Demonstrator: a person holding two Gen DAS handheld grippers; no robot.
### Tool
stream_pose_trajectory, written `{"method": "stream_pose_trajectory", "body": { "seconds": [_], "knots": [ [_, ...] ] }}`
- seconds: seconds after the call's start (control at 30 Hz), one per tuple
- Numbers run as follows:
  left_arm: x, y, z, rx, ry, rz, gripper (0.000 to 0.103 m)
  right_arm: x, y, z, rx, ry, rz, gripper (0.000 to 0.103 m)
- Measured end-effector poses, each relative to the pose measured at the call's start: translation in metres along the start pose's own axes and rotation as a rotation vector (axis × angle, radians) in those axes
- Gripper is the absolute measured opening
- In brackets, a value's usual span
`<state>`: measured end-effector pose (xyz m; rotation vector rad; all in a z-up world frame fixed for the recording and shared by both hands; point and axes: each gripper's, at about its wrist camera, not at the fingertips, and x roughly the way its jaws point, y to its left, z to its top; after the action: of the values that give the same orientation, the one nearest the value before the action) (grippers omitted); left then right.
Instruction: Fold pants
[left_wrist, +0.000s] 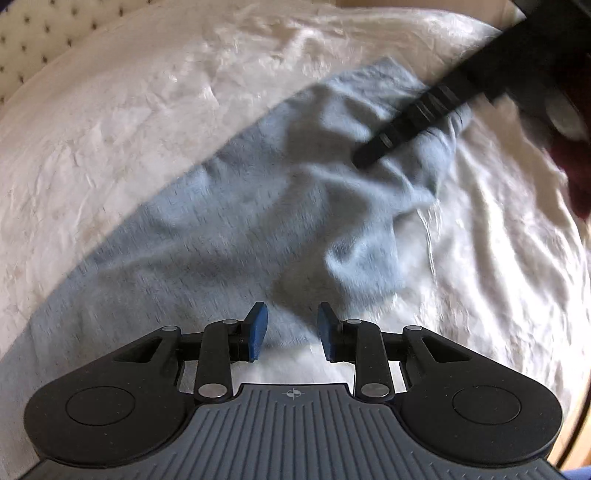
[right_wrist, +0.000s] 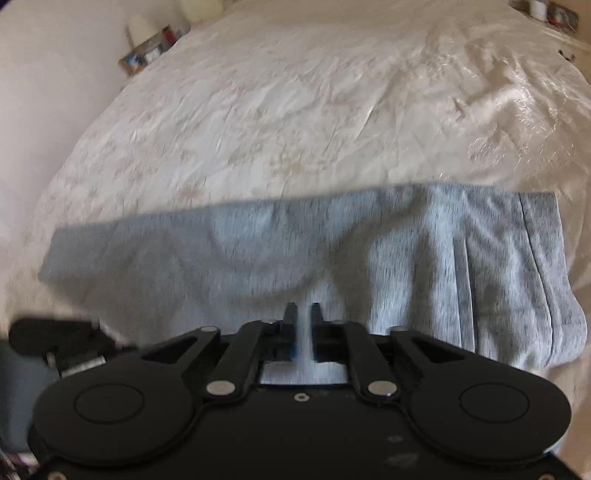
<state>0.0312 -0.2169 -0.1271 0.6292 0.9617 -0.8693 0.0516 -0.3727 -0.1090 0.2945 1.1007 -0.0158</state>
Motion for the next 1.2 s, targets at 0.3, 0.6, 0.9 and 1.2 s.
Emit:
{"method": "stream_pose_trajectory", "body": {
  "seconds": [0.3,0.6,0.9,1.2],
  "knots": [
    [0.002,0.026,-0.041,-0.174,0.112,-0.02,0.029,0.017,0.079,-0.106,-0.467,-0.07,-0.16,0.045],
    [-0.004,0.028,-0.041,-0.202,0.06,-0.008,0.029,0.039,0.076,-0.08,-0.538,-0.036,-0.182,0.003],
    [0.003,-0.011,-0.012,0.113,-0.076,0.137,0.03,0.006,0.023,0.007,-0.044,-0.025,-0.002,0.003],
    [0.03,-0.022,0.003,0.259,-0.097,0.194,0.037,0.003,0.03,0.001,-0.047,0.01,-0.009,0.003]
  ]
}}
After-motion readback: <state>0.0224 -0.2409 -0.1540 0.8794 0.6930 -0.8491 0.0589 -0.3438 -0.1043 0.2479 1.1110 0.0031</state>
